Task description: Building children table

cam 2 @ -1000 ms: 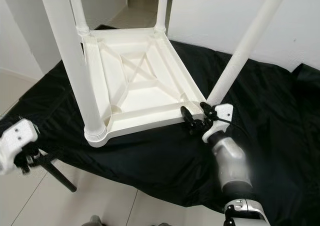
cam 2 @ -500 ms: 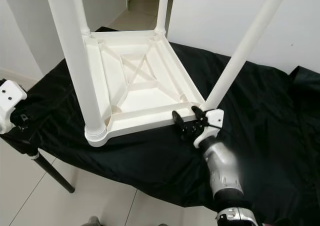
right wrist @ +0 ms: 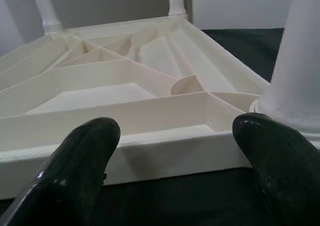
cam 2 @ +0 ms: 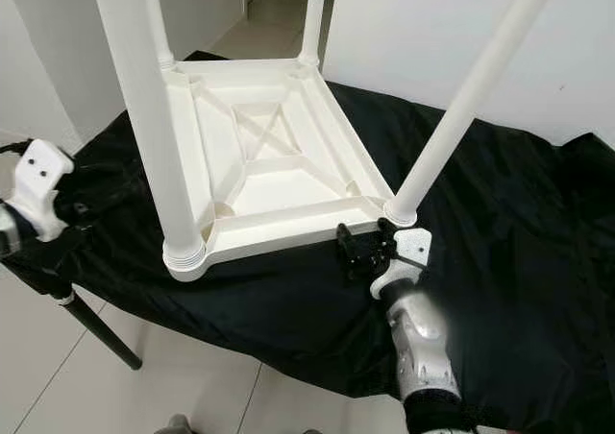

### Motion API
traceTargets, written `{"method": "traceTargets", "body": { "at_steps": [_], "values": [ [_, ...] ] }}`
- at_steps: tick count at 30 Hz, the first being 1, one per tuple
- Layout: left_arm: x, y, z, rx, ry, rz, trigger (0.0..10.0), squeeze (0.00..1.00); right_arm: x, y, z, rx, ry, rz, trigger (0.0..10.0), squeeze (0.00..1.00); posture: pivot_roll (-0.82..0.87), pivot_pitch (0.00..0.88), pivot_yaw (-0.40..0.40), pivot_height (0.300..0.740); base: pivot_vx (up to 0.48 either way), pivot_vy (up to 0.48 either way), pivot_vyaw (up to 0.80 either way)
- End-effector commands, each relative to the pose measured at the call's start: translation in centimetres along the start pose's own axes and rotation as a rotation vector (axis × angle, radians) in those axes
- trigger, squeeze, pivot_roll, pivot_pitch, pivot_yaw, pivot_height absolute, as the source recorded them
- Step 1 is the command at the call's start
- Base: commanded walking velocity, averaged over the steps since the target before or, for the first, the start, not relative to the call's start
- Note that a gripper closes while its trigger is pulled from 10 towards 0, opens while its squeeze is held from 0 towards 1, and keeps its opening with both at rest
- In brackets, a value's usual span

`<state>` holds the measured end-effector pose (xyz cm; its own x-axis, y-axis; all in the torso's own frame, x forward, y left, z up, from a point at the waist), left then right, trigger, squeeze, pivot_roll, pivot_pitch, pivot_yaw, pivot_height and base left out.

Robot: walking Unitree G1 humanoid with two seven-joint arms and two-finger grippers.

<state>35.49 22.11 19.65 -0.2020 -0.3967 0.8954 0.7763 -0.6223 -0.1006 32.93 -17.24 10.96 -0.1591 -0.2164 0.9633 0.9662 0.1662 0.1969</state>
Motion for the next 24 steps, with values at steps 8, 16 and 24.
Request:
{"method": "traceTargets", "body": {
  "at_steps": [8,16,24],
  "values": [
    [1.4,1.5,0.5,0.128,-0.033,-0.094,10.0,0.00,-1.9,-0.7,-1.3,-0.241,-0.021,0.097,10.0,0.00,0.08,0.092,-0.114,0.740,0.000,0.000,0.00],
    [2.6,2.4,-1.2,0.072,-0.047,-0.168,10.0,0.00,-2.3,0.4,-0.9,-0.308,0.008,0.129,10.0,0.00,0.08,0.104,-0.115,0.740,0.000,0.000,0.00],
    [3.0,2.1,-4.8,-0.065,-0.056,-0.215,10.0,0.00,-2.3,2.1,-0.3,-0.307,0.014,0.152,10.0,0.00,0.10,0.119,-0.120,0.740,0.000,0.000,0.00]
  ]
}}
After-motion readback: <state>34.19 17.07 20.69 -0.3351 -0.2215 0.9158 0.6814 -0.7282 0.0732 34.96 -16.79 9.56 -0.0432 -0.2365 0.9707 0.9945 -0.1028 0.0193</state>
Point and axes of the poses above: a point about 5 cm out from each wrist's last joint towards the gripper, its own y axis pointing out of the wrist towards the gripper, its own x axis along the axis of the wrist's last joint, z = x × y, the point moved 4 cm from there along y, pointing out of the wrist towards the gripper, and after that the axes turned 3 degrees about y, right-handed, at the moved point
